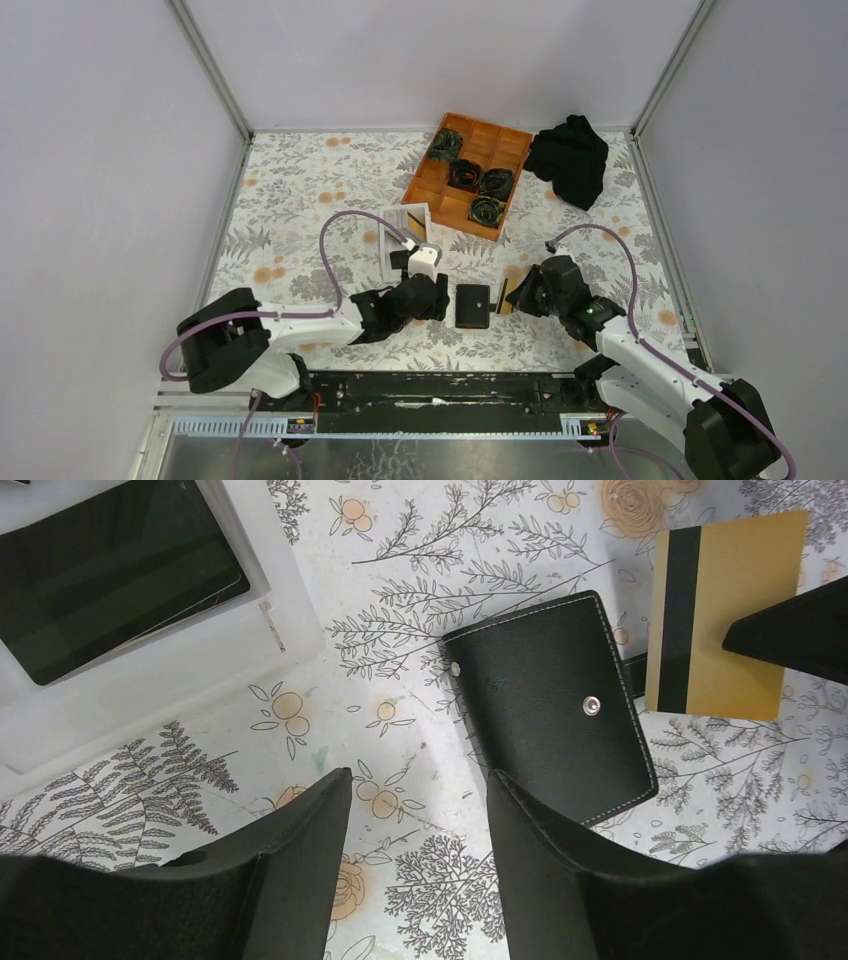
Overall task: Put the credit cards into the card holder
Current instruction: Open the card holder at the center of the board.
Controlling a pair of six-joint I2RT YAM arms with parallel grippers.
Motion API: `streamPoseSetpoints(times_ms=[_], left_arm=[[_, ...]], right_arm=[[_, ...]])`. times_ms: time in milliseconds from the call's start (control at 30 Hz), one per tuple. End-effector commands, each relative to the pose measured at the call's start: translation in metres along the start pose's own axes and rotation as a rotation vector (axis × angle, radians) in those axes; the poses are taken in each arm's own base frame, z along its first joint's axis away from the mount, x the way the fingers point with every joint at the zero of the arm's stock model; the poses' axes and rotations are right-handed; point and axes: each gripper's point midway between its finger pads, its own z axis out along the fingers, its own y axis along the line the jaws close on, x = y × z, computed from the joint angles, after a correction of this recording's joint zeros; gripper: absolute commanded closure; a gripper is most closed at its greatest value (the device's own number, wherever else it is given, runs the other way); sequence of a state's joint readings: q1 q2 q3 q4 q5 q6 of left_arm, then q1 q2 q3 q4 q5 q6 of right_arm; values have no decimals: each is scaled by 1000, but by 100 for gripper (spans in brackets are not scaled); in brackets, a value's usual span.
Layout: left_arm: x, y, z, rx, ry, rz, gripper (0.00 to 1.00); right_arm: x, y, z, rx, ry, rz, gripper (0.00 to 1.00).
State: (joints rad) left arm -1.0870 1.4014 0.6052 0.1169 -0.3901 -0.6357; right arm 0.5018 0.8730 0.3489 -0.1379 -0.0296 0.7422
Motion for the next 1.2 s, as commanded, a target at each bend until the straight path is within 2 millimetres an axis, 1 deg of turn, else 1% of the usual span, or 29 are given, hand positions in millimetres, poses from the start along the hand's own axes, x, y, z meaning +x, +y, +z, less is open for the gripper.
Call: streamPoseSetpoints(times_ms=[0,200,333,633,833,1167], left_arm=[[-8,-5,8,-3,-61,-21,41],[1,-5,16,-11,-36,-7,41],[5,-5,18,-15,-26,-5,41],[12,-7,23,-15,-1,8,41],[20,-8,28,-17,22,17,42],[22,-9,26,-16,27,21,42]], right_arm=[[-6,21,0,-102,-19,38,100],[3,25,4,-153,16,64,100],[8,23,6,-162,34,71,100],[12,31,3,-222,46,92,100],[17,29,6,-231,61,104,100],[7,38,-4,-259,37,101,100]])
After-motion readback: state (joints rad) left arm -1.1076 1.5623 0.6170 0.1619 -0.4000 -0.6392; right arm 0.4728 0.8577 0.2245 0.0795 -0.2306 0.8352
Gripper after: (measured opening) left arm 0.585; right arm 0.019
